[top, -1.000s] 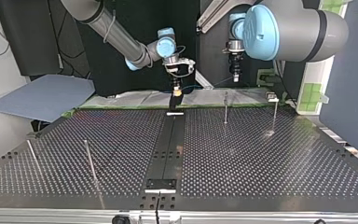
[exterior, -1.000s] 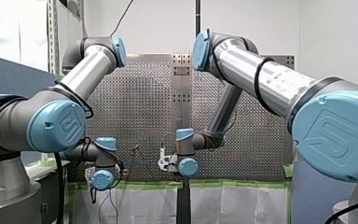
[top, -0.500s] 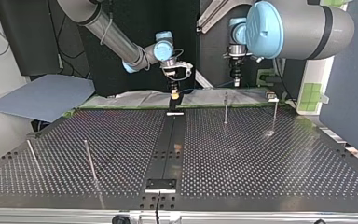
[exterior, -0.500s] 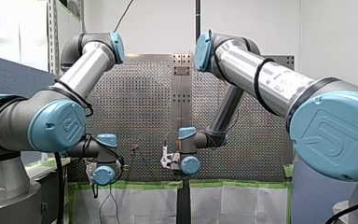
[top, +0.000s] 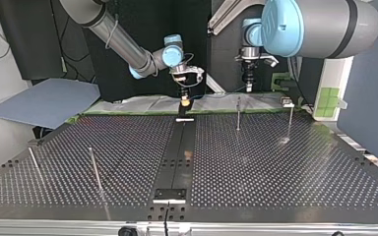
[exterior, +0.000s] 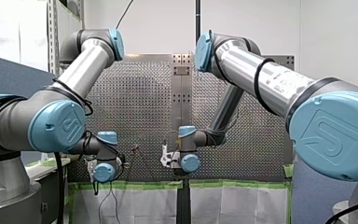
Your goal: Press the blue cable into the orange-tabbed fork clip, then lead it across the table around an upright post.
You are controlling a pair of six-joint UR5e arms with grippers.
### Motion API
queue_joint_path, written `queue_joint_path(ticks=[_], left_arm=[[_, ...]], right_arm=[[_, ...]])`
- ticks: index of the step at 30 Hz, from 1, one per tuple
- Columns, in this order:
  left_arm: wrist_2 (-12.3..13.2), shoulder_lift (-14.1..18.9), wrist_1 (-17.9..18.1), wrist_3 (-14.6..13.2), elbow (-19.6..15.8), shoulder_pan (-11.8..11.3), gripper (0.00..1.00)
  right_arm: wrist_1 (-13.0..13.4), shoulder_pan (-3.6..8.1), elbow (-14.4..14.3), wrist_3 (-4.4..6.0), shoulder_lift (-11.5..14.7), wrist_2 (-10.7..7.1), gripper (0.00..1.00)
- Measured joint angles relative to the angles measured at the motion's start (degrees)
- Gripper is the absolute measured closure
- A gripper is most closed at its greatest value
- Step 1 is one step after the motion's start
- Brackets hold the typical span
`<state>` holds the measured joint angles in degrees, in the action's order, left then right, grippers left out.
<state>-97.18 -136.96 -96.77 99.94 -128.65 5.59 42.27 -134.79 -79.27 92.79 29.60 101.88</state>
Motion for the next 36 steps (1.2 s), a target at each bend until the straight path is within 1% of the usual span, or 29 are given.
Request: queue_joint_path(ticks=[6,10,19,36], left_arm=[[0.2,3.0,-1.7,0.2,-0.5,-0.1,1.00],[0.4,4.2,-1.9,0.4,-0.5,-0.1,1.00],[2.3,4.5,-0.3,3.0,0.0,-0.6,1.00],[1.4,4.4,-0.5,1.7,-0.6,-0.5,1.00]], right_arm=[[-0.6,0.00,0.4,-0.01,0.0,0.14,1.00],[-0.9,0.05,0.5,-0.02,0.1,0.19,1.00],[-1.2,0.09,0.6,-0.05,0.1,0.33,1.00],[-1.1,0.18,0.6,-0.04,0.0,0.37,1.00]])
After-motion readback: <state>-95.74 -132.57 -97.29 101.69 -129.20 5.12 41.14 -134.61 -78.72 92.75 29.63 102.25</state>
